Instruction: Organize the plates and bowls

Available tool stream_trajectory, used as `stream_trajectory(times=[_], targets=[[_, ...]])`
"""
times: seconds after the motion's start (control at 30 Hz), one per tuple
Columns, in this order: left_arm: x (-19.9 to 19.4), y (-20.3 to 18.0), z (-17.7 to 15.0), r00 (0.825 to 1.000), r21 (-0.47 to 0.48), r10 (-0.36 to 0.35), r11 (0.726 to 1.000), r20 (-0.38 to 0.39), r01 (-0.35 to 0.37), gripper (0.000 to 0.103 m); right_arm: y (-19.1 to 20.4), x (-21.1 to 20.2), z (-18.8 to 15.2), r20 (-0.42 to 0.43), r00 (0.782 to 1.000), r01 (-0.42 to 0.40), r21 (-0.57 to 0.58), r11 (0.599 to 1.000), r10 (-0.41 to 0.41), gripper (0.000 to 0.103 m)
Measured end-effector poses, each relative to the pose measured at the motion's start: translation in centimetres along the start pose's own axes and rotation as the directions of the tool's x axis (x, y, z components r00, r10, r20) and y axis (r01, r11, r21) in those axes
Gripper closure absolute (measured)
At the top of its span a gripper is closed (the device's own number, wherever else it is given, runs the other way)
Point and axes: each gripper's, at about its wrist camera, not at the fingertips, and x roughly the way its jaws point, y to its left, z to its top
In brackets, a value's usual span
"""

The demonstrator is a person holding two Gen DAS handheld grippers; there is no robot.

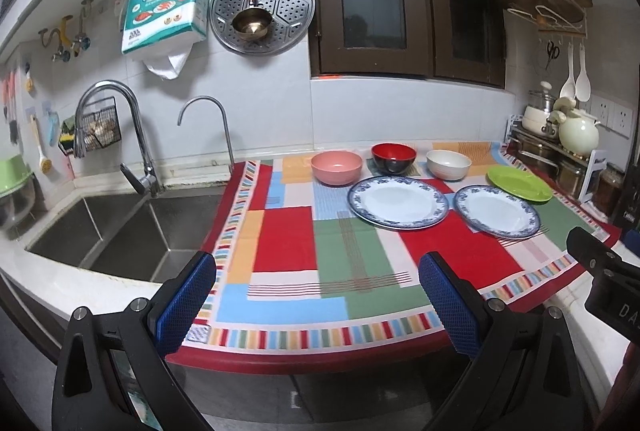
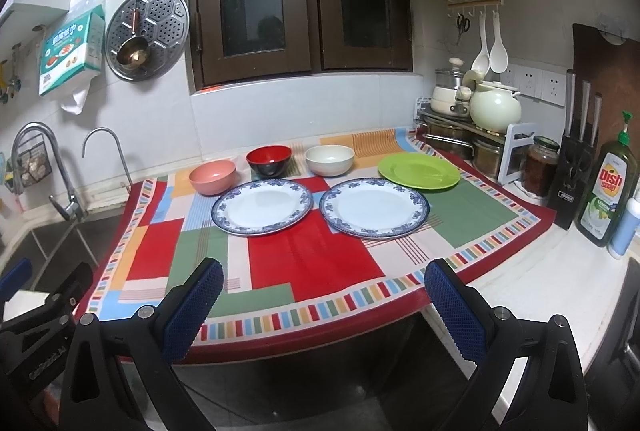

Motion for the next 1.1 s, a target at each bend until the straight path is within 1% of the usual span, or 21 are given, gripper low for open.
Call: stream_trajectory(times=[0.07, 0.13, 0.3, 0.5, 0.6, 0.87, 0.97, 1.1], targets=[[0.1, 0.2, 0.1, 1.000, 0.026, -0.002, 1.000, -0.001, 0.002, 0.000, 0.6, 0.2, -0.1, -0.004, 1.000, 0.008, -0.017, 1.000, -0.008, 0.001], [0.1, 0.5, 0.4, 1.000, 0.039, -0.002, 0.999, 0.005, 0.001, 0.000, 1.2, 0.7, 0.0, -0.025, 1.000, 0.009, -0.051, 0.999, -0.010, 0.001], [1.2, 1.1, 1.6, 1.000, 0.036, -0.003, 0.999, -0.010, 0.004, 0.000, 2.2, 1.9, 0.3, -0.078, 0.997, -0.020, -0.072, 0.997, 0.015, 0.001], [3.6, 1.2, 3.4, 1.000, 0.022, 0.009, 1.000, -0.025, -0.009, 0.000, 3.6, 4.3, 2.2, -0.124, 0.992, -0.057, -0.143, 0.988, 0.039, 0.001], [5.2, 1.0, 4.4, 0.999, 0.010, 0.004, 1.000, -0.034, -0.003, 0.000, 4.0, 5.6, 3.4, -0.134, 0.989, -0.087, -0.149, 0.985, 0.068, 0.001], [10.5, -0.9, 6.9, 0.998, 0.027, 0.046, 0.999, -0.042, -0.044, 0.000, 4.2, 11.2, 6.8, -0.131, 0.987, -0.112, -0.184, 0.977, 0.088, 0.001], [12.7, -1.7, 7.6, 0.997, 0.025, 0.048, 0.999, -0.064, -0.046, 0.000, 4.0, 13.9, 7.8, -0.154, 0.983, -0.126, -0.185, 0.975, 0.098, 0.001], [15.4, -2.7, 8.6, 0.994, 0.030, 0.044, 0.999, -0.100, -0.041, 0.000, 3.8, 17.5, 9.0, -0.202, 0.972, -0.155, -0.176, 0.972, 0.118, 0.001]])
